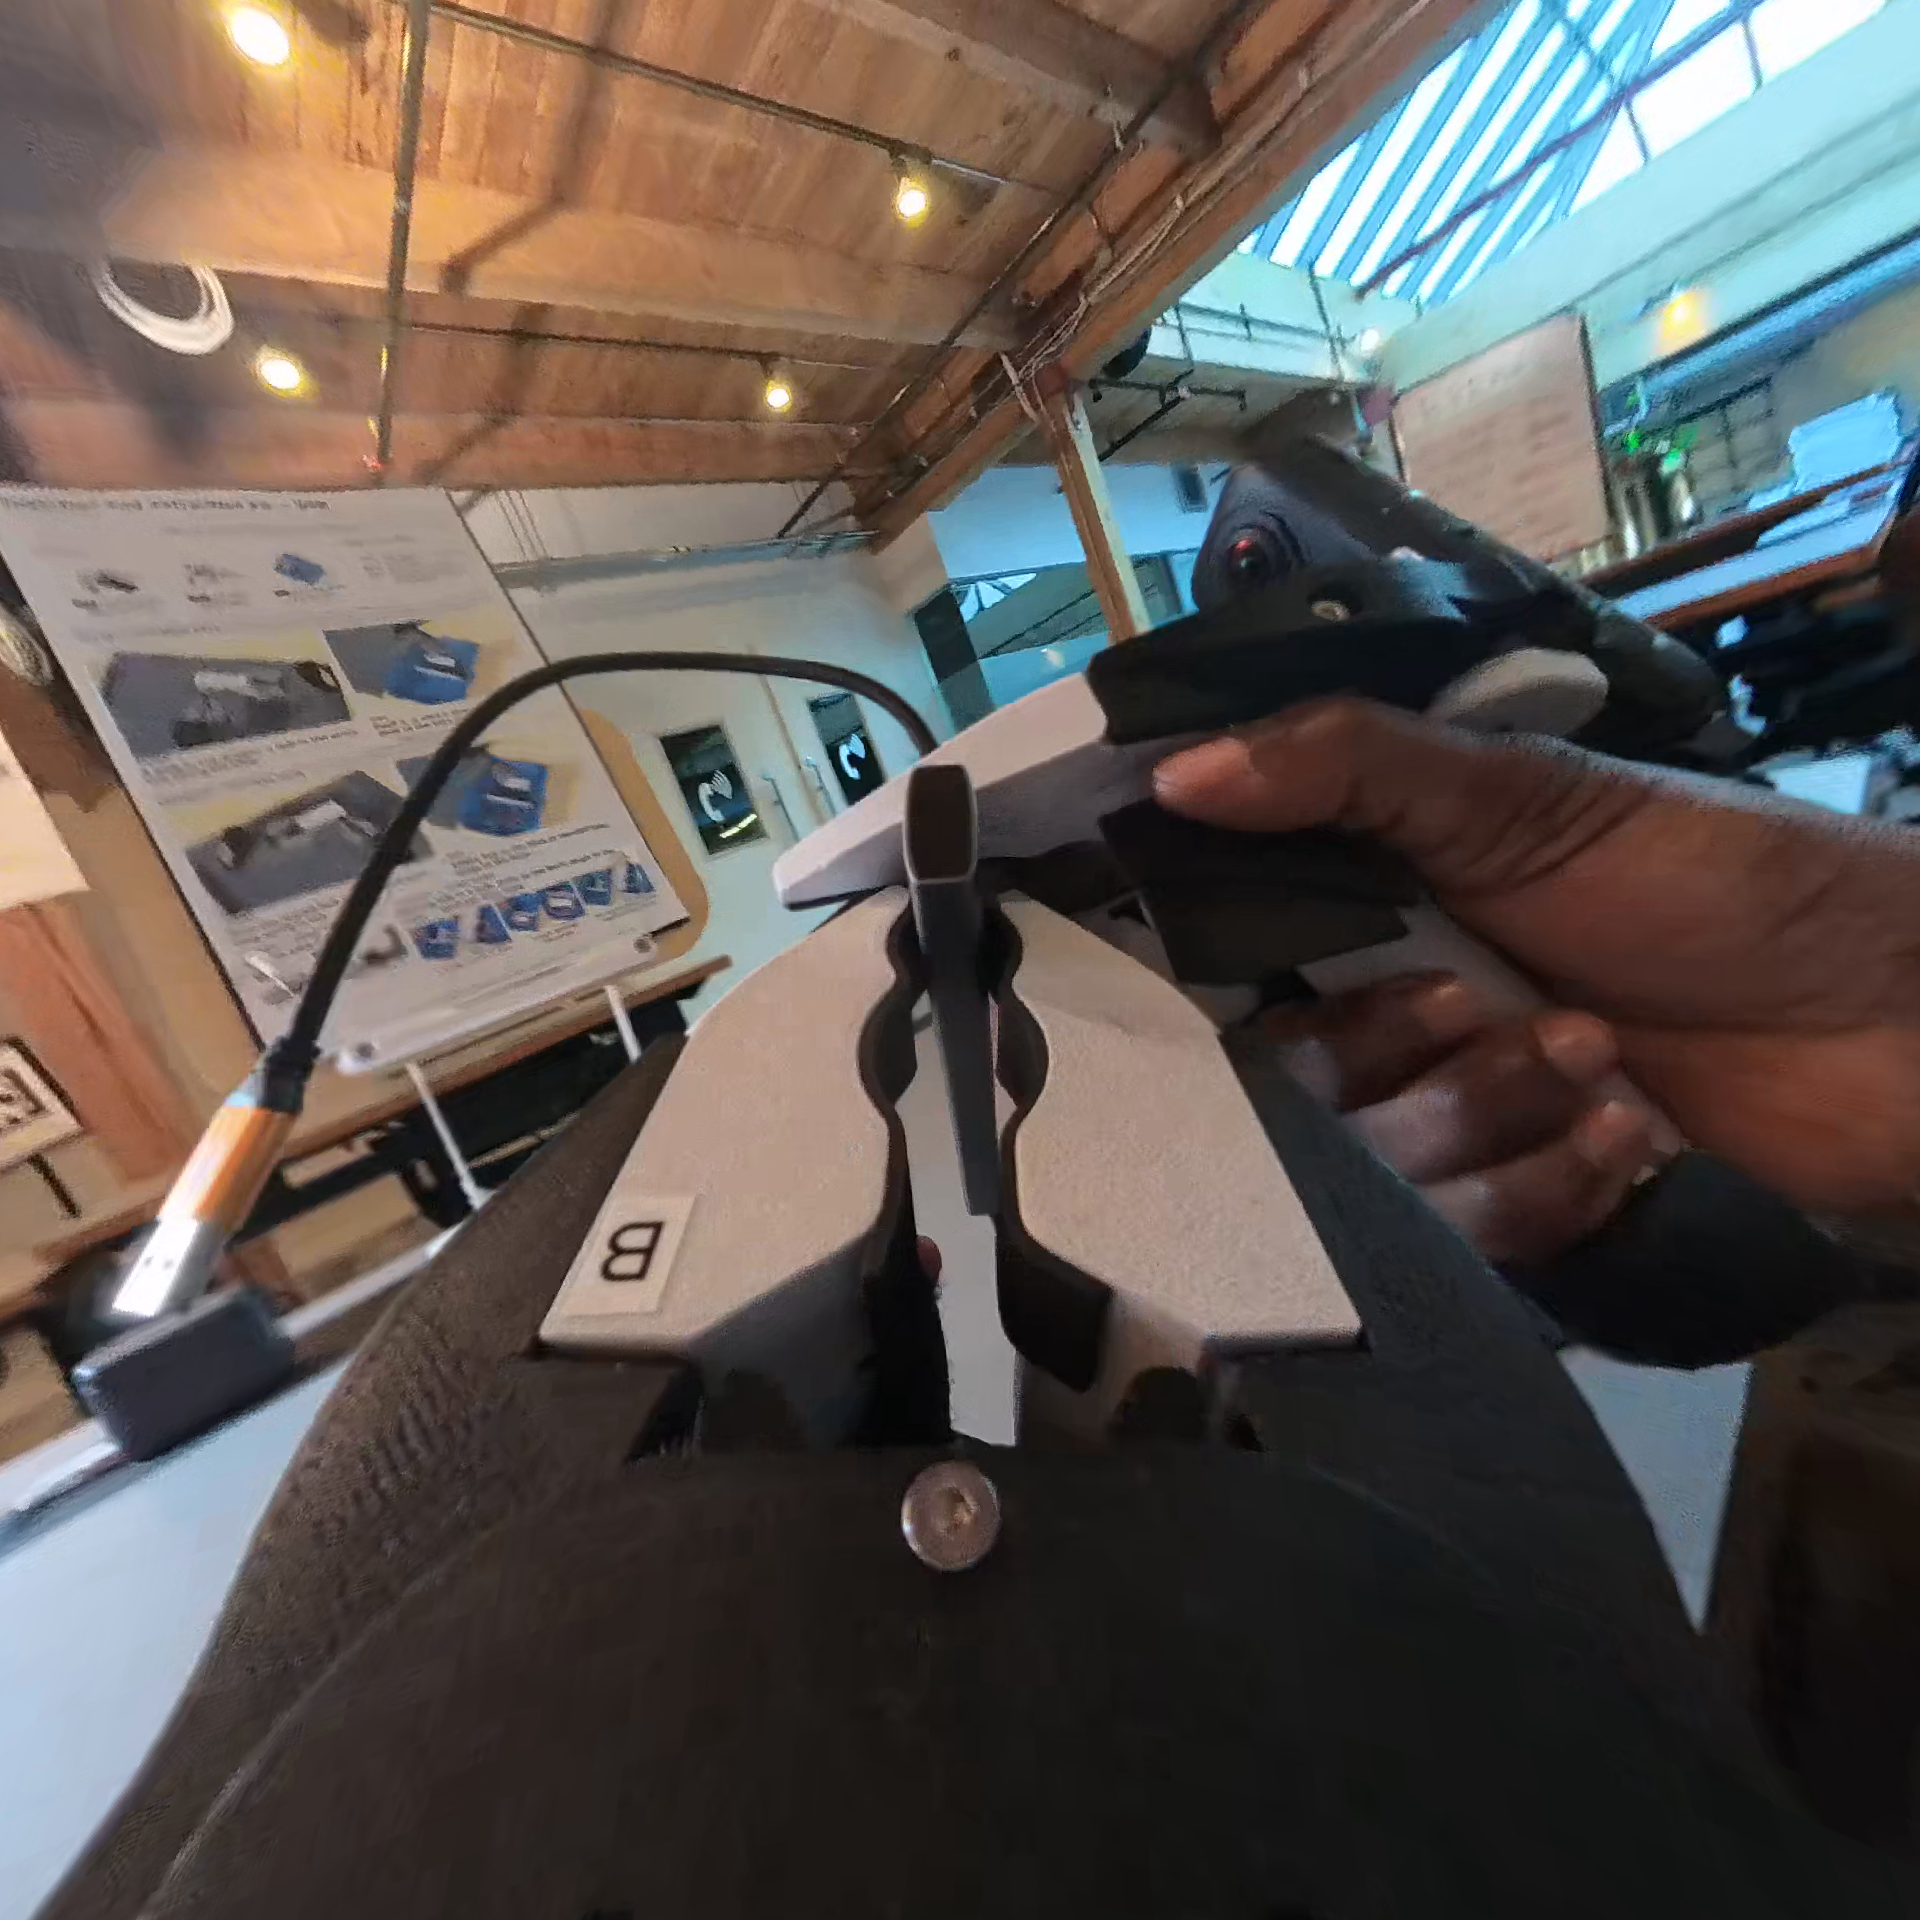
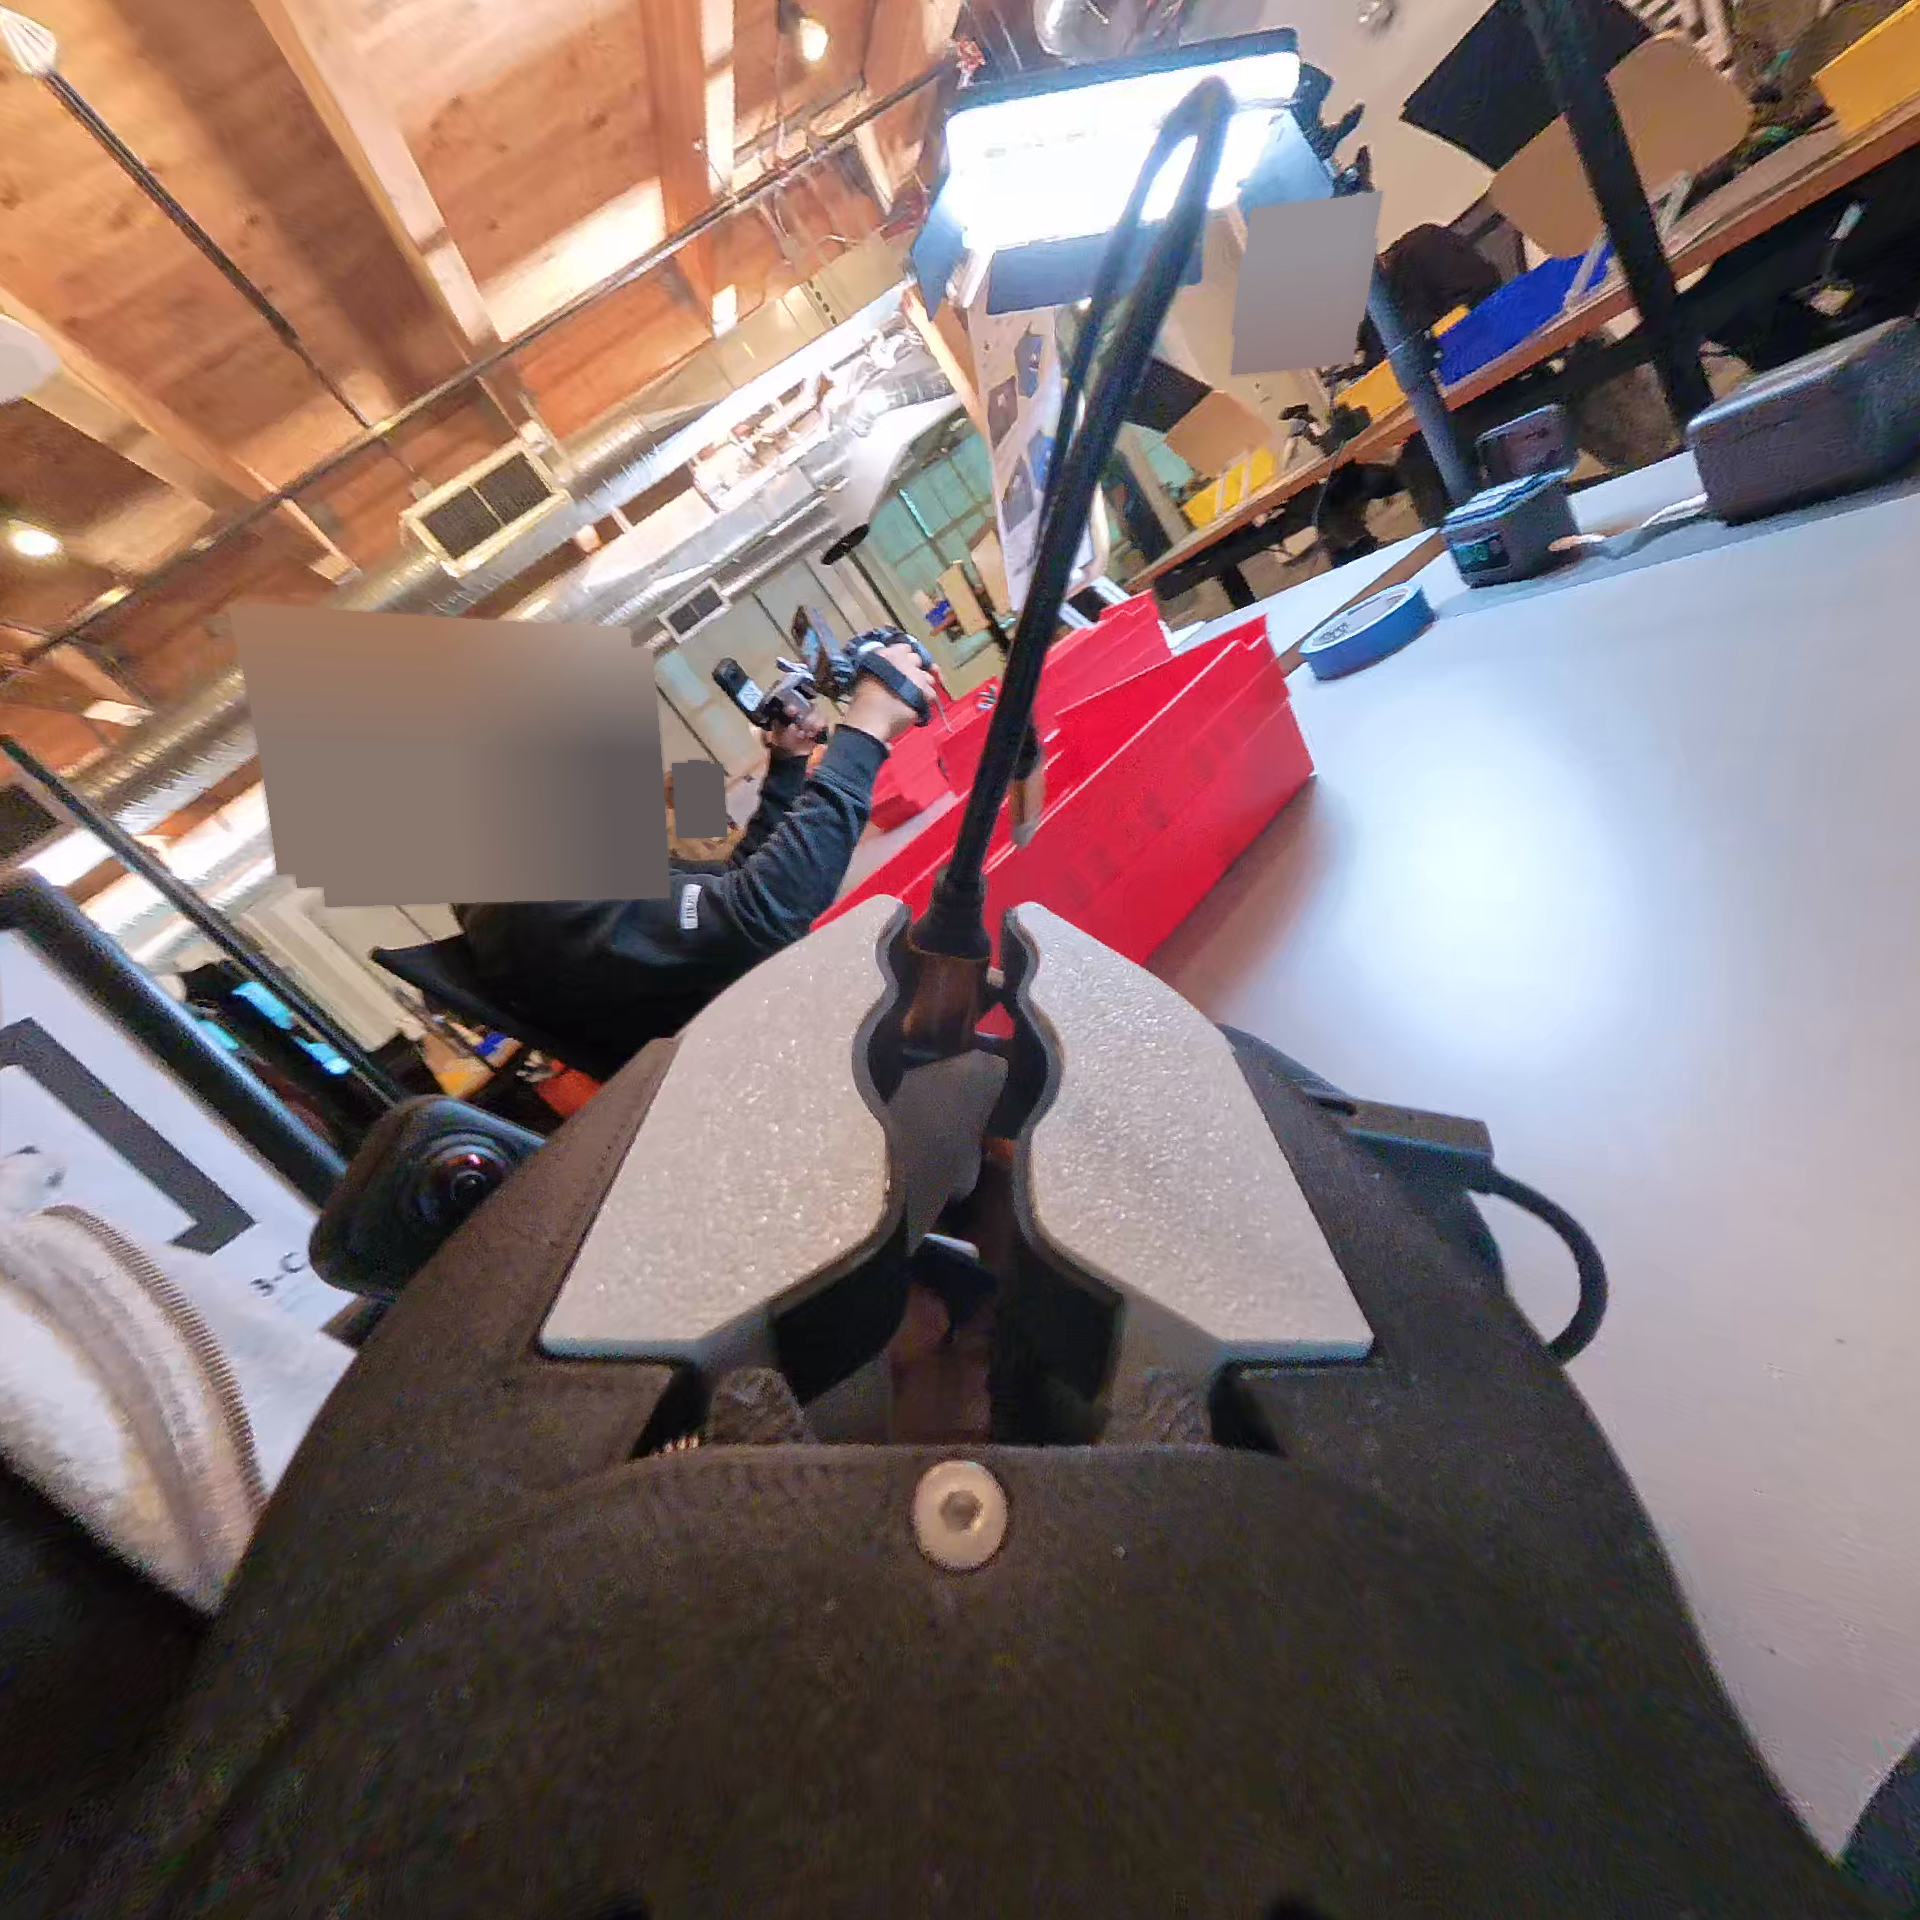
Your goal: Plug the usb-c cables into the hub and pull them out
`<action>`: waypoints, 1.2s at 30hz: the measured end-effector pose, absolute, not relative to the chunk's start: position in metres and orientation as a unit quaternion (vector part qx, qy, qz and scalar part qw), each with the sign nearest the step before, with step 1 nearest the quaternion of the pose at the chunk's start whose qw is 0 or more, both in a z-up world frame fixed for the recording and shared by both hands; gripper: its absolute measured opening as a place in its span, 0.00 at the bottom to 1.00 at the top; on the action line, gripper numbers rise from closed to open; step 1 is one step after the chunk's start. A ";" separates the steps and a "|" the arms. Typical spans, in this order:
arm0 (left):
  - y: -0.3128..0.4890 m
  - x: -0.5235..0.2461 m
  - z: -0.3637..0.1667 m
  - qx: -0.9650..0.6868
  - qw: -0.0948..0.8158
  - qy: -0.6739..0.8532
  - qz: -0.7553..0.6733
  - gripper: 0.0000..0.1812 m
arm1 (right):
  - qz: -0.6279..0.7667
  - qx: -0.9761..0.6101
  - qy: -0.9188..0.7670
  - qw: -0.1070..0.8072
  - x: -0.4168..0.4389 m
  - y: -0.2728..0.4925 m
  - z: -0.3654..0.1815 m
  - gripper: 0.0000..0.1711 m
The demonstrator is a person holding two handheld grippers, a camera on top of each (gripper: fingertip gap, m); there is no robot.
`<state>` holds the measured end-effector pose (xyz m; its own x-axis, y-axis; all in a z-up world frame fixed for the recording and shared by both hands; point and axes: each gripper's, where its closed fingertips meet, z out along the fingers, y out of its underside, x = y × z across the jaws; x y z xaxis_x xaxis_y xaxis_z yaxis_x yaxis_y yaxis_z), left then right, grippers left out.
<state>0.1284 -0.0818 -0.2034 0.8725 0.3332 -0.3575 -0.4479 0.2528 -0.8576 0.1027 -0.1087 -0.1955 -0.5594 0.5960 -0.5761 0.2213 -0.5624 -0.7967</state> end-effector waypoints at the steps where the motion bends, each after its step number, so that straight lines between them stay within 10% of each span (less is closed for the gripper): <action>1: -0.081 0.129 -0.204 -0.561 0.782 0.061 0.265 0.06 | 0.765 -0.452 -0.444 0.114 0.103 -0.107 -0.195 0.09; 7: -0.069 0.124 -0.211 -0.581 0.749 0.044 0.314 0.06 | 0.783 -0.471 -0.396 0.088 0.097 -0.091 -0.197 0.04; 11: -0.084 0.137 -0.217 -0.569 0.760 0.054 0.310 0.06 | 0.802 -0.455 -0.241 0.303 0.120 0.067 -0.127 0.03; 20: -0.102 0.109 -0.197 -0.522 0.838 -0.029 0.154 0.06 | 0.724 -0.421 -0.462 0.291 0.122 -0.008 -0.123 0.04; 36: -0.103 0.109 -0.197 -0.521 0.845 -0.025 0.121 0.06 | 0.291 -0.561 -0.510 0.583 0.220 0.191 -0.101 0.04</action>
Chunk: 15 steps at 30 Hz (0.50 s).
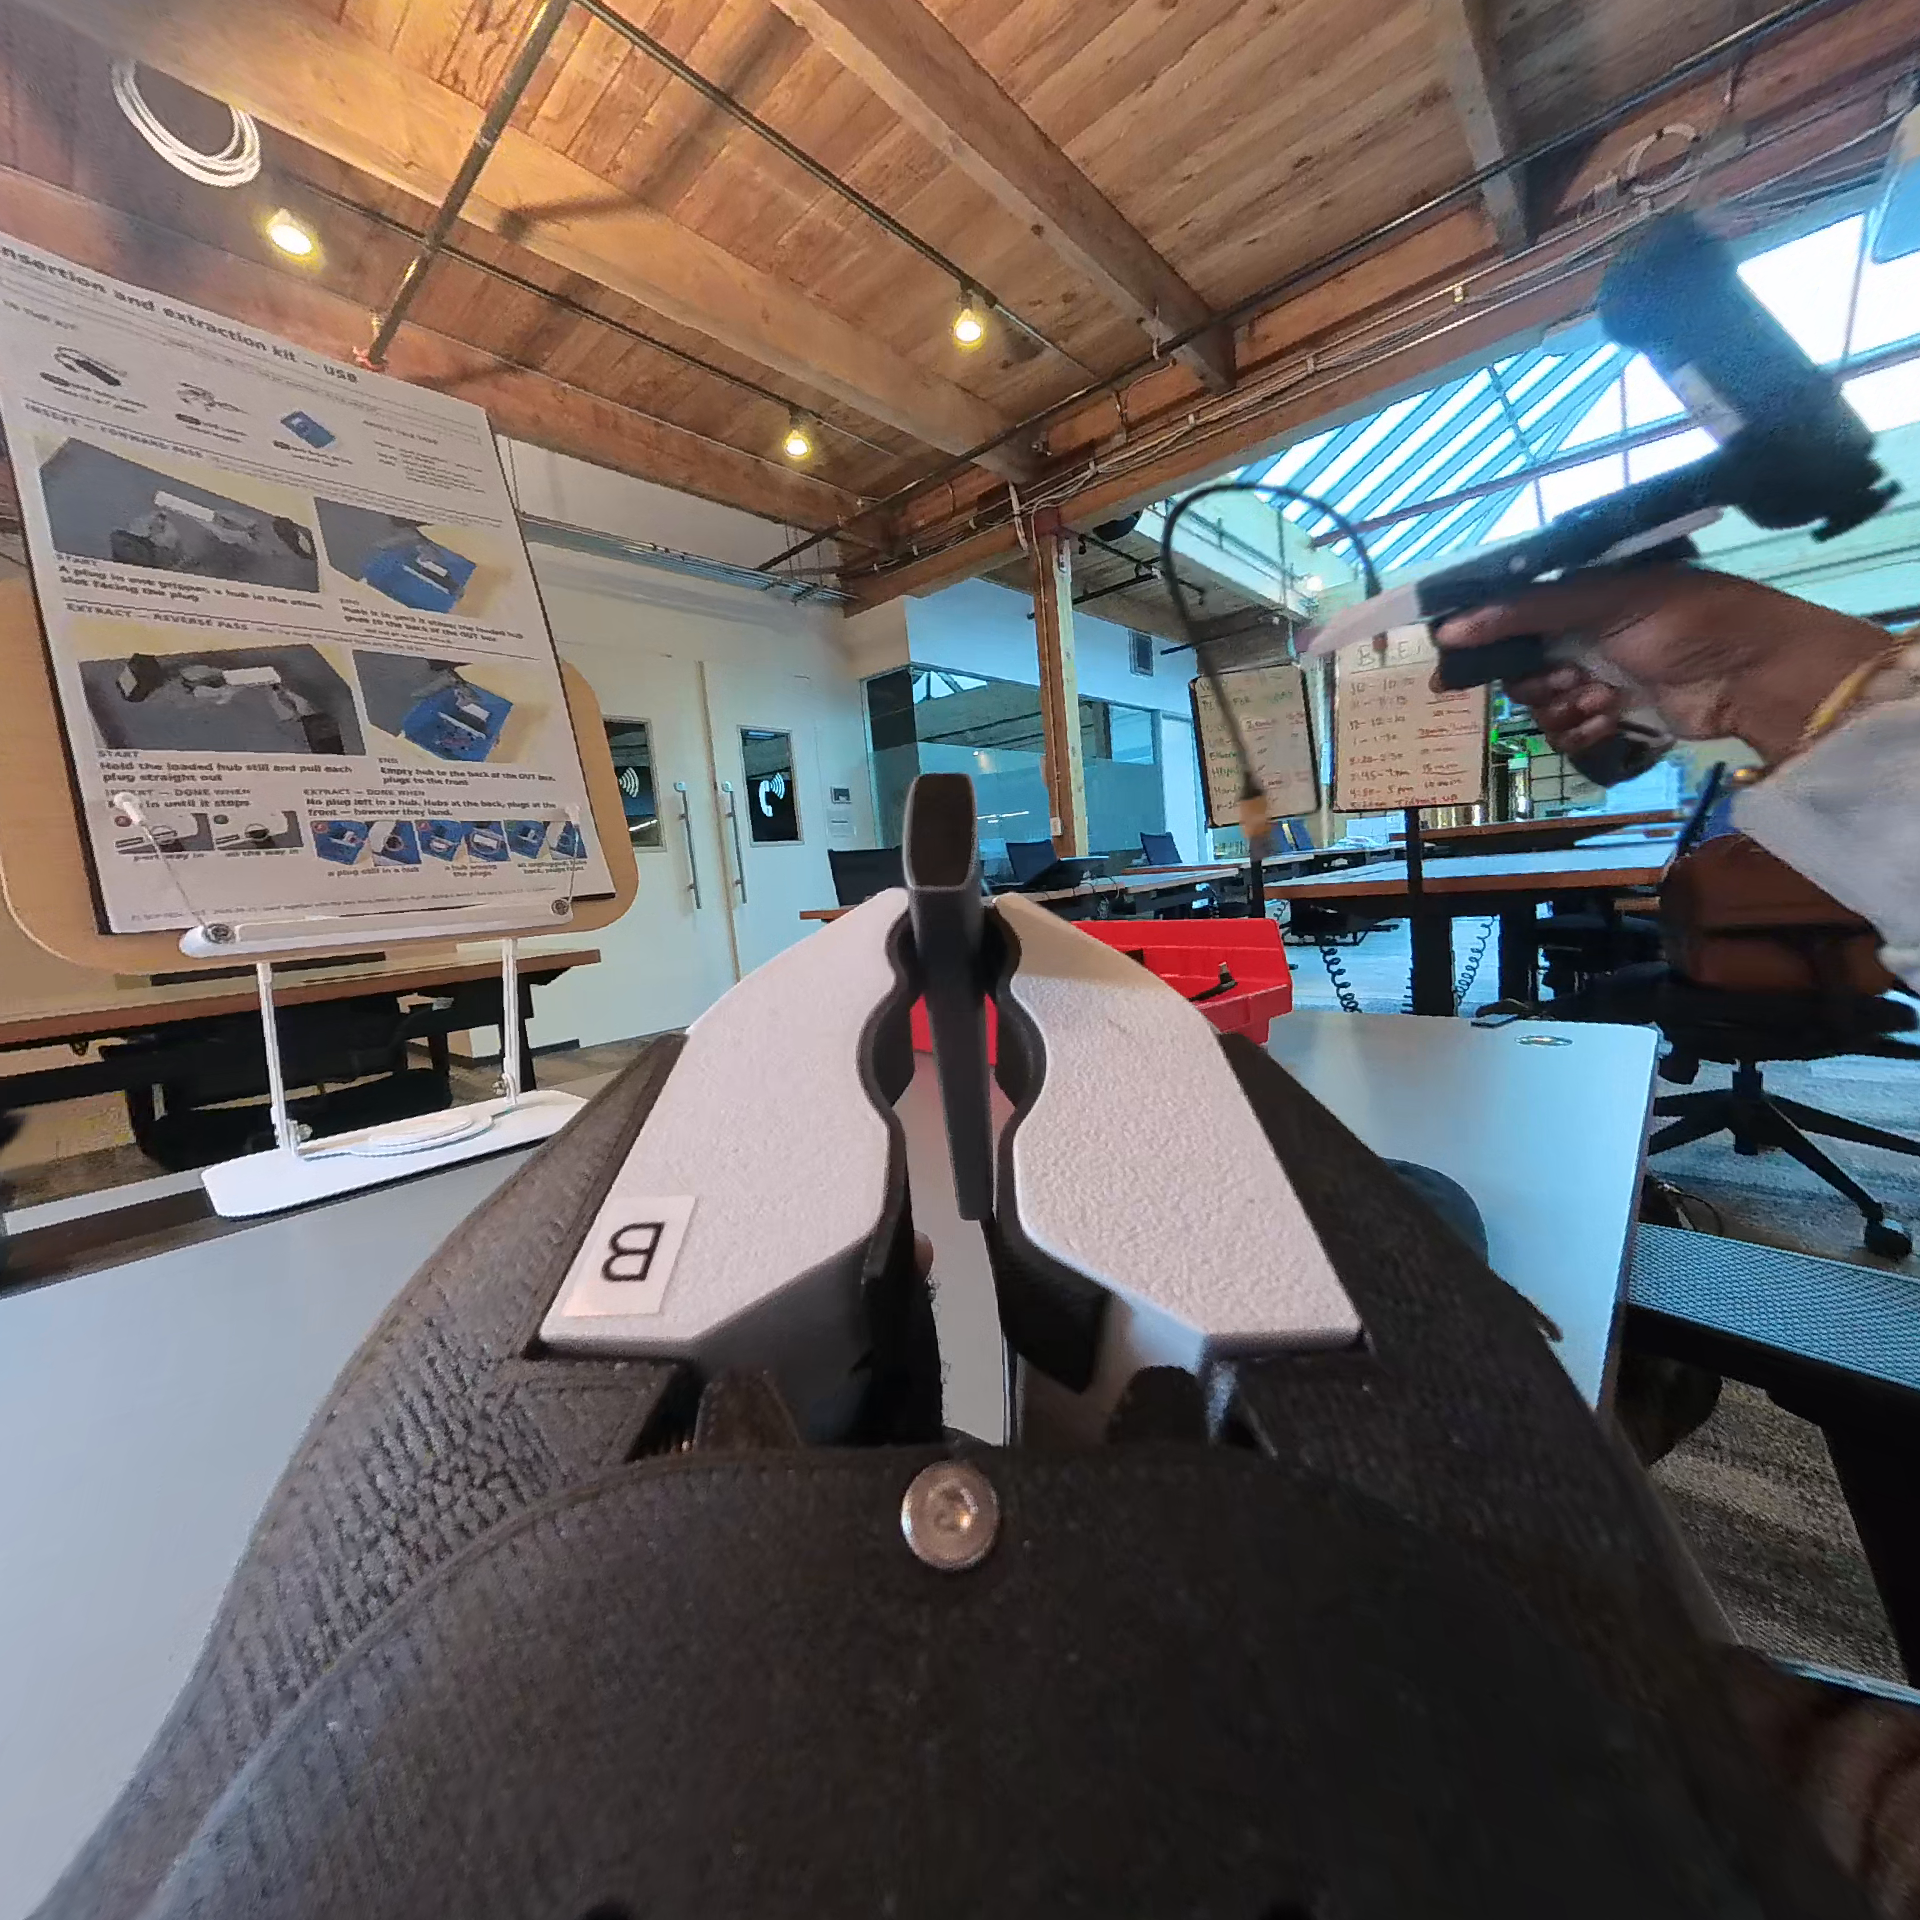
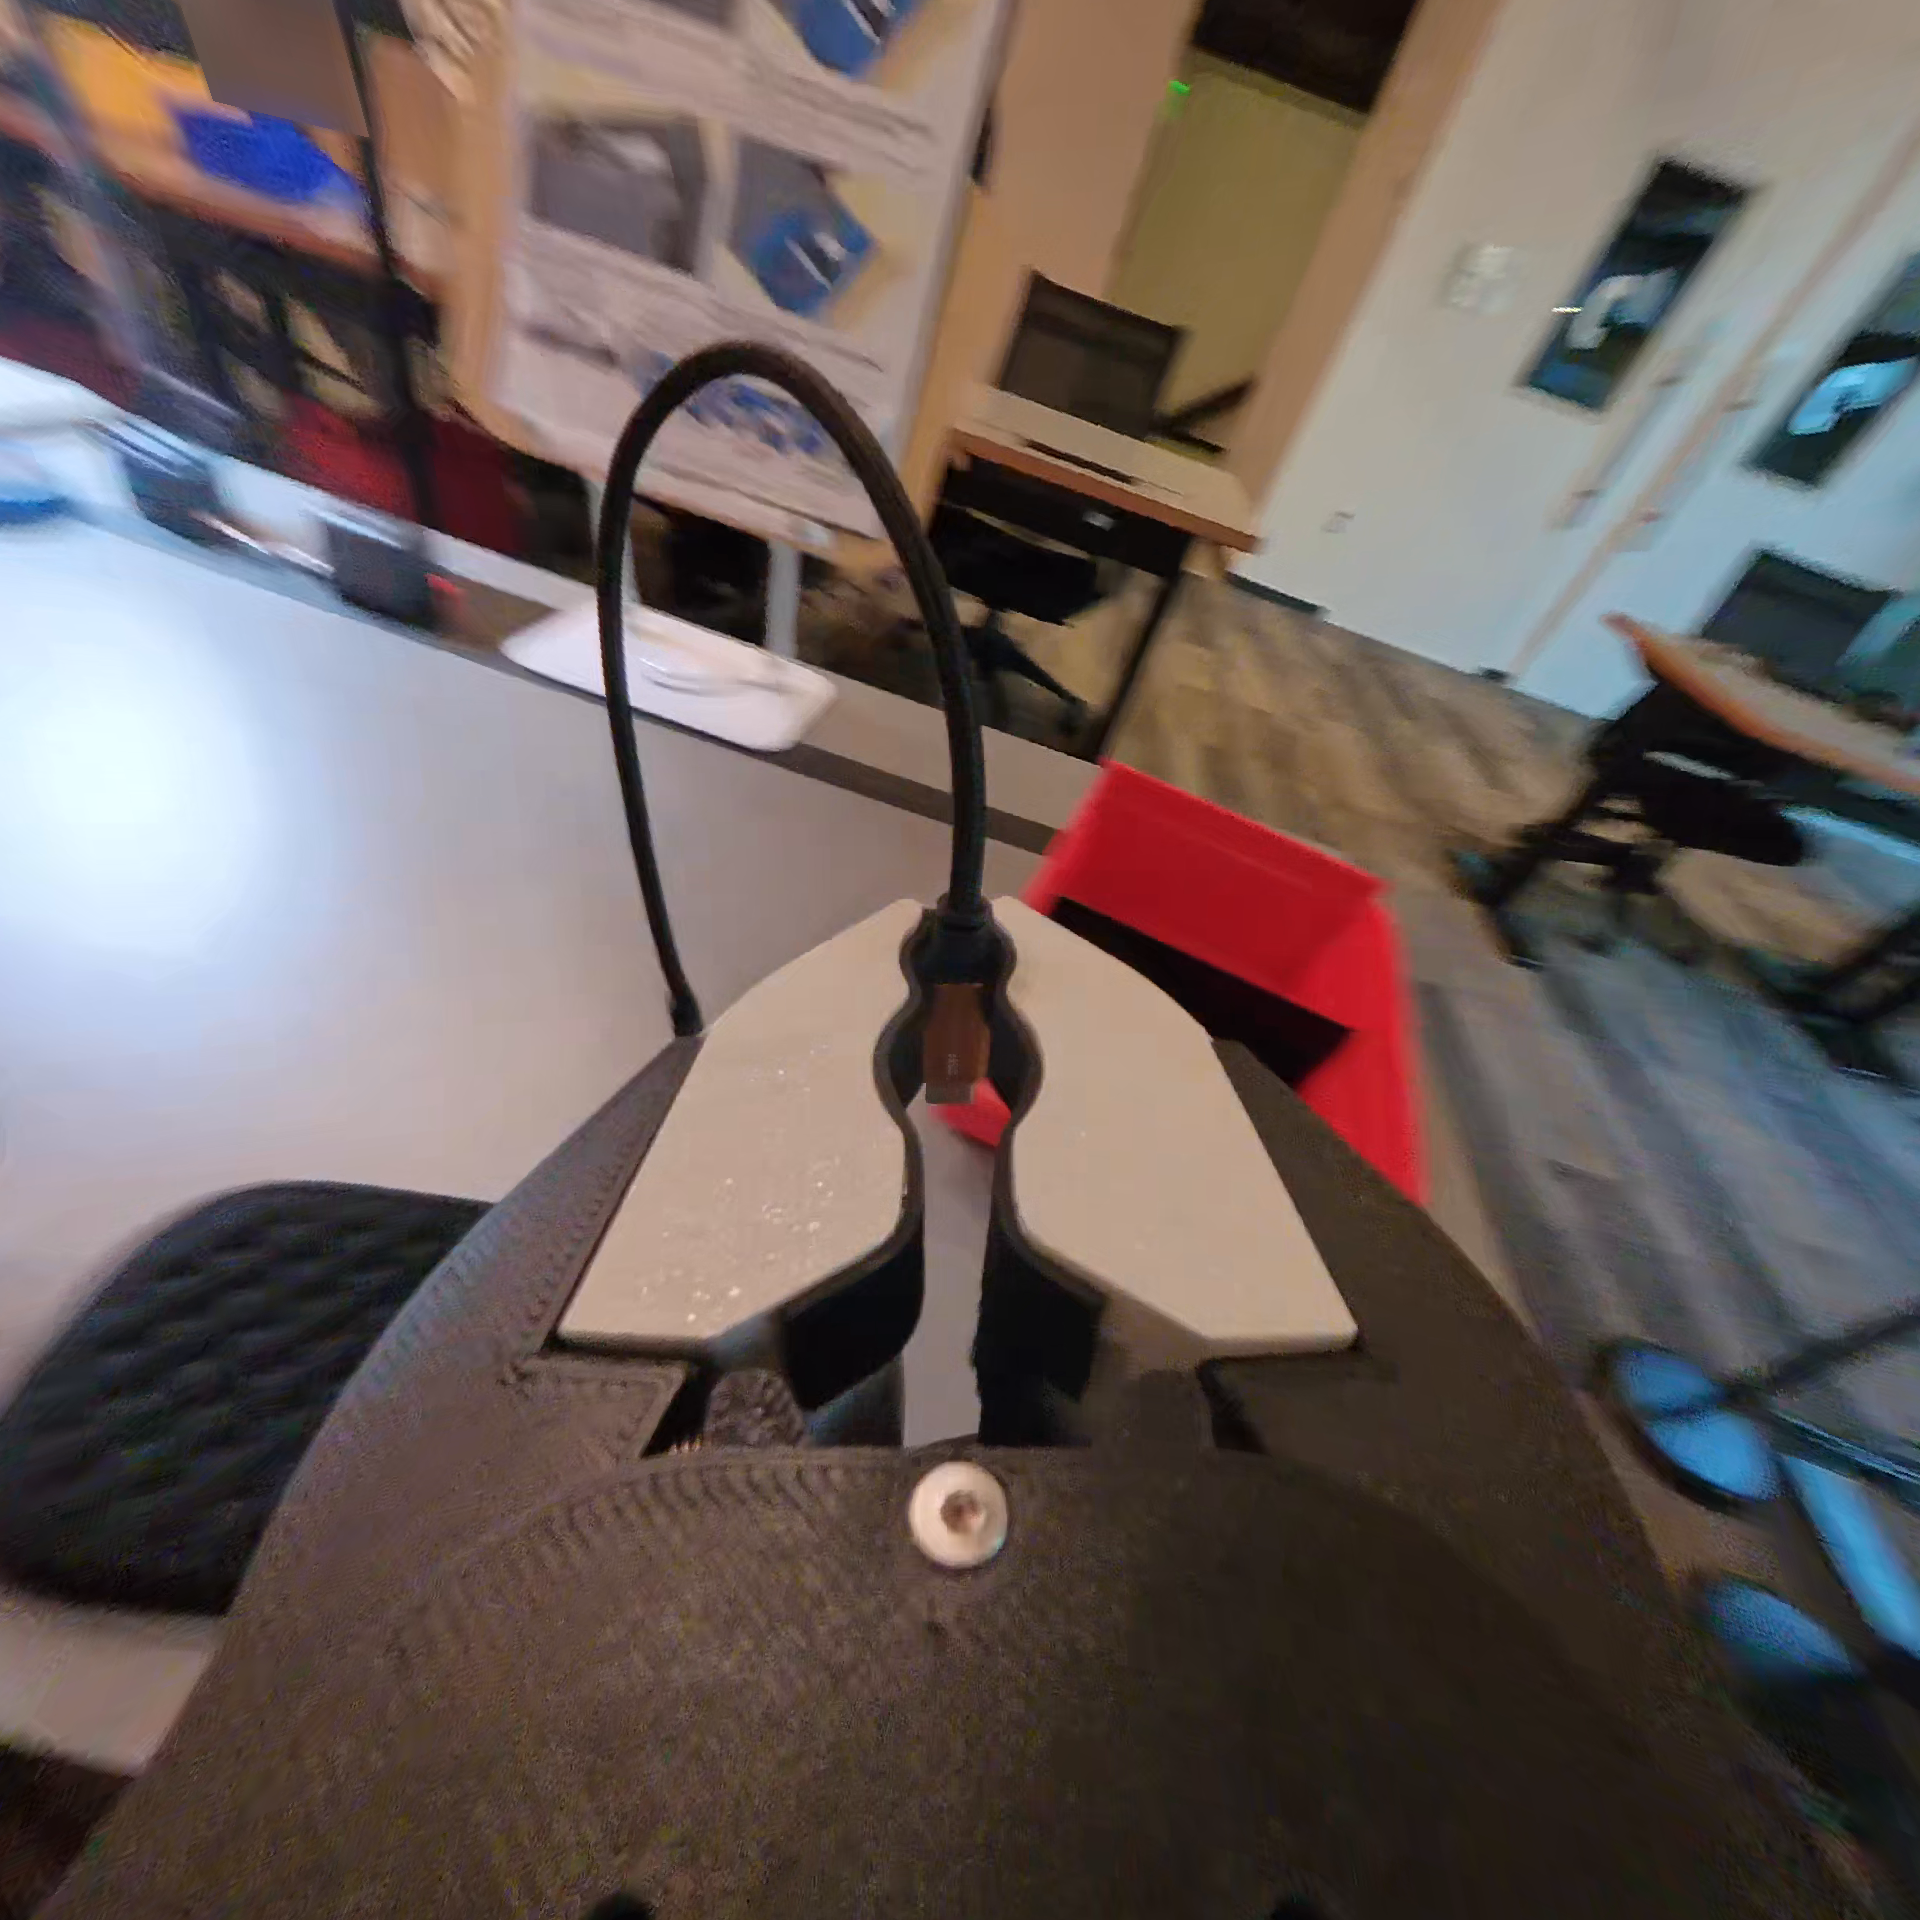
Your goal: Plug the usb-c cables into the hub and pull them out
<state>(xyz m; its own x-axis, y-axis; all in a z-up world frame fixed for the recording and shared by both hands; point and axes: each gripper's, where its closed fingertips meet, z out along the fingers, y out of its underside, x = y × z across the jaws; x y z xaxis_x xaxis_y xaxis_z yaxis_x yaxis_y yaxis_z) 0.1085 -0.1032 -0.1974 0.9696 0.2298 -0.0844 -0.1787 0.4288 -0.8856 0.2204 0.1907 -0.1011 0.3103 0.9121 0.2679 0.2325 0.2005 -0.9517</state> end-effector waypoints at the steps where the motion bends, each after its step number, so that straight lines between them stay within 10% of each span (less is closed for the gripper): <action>1: -0.103 0.109 -0.197 -0.520 0.845 -0.024 0.120 0.06 | 0.247 -0.565 -0.513 0.597 0.222 0.210 -0.101 0.04; 15: -0.105 0.107 -0.197 -0.516 0.850 -0.029 0.101 0.06 | -0.176 -0.453 -0.666 0.566 0.182 0.383 -0.131 0.04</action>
